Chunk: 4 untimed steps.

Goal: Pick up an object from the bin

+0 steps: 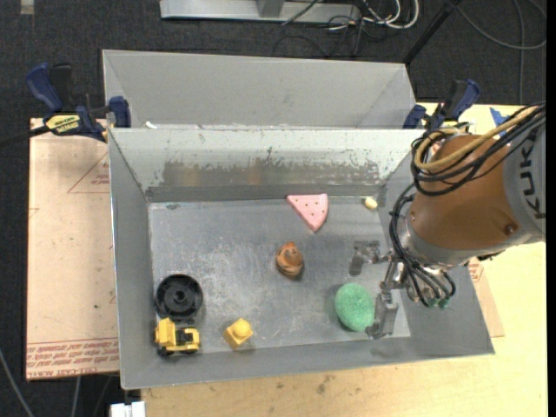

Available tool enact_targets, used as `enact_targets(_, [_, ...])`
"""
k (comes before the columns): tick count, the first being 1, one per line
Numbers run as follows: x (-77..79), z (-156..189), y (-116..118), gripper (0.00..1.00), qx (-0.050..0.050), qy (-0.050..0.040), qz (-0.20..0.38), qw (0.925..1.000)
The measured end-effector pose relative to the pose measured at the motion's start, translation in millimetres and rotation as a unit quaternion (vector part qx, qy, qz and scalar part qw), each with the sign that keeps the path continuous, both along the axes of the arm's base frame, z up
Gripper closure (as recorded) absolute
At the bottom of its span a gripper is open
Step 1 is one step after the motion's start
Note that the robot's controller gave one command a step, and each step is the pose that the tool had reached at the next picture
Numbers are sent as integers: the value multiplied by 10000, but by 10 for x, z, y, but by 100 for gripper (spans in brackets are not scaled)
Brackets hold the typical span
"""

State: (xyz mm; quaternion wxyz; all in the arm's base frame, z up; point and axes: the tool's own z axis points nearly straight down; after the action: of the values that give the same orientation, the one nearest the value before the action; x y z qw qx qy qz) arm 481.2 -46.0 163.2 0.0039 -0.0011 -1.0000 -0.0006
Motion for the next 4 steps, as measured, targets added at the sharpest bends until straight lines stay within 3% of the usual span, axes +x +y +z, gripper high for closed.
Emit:
enact_targets(1, [17, 43, 1, 0, -4, -39, 9, 10000])
enact_targets(2, [239, -507, -40, 0, -7, -73, 287, 9996])
enact_targets(3, [49, -940, -46, 100, -5, -29, -871, 9962])
enact_targets(4, [83, -924, -49, 0, -8, -95, -876, 9961])
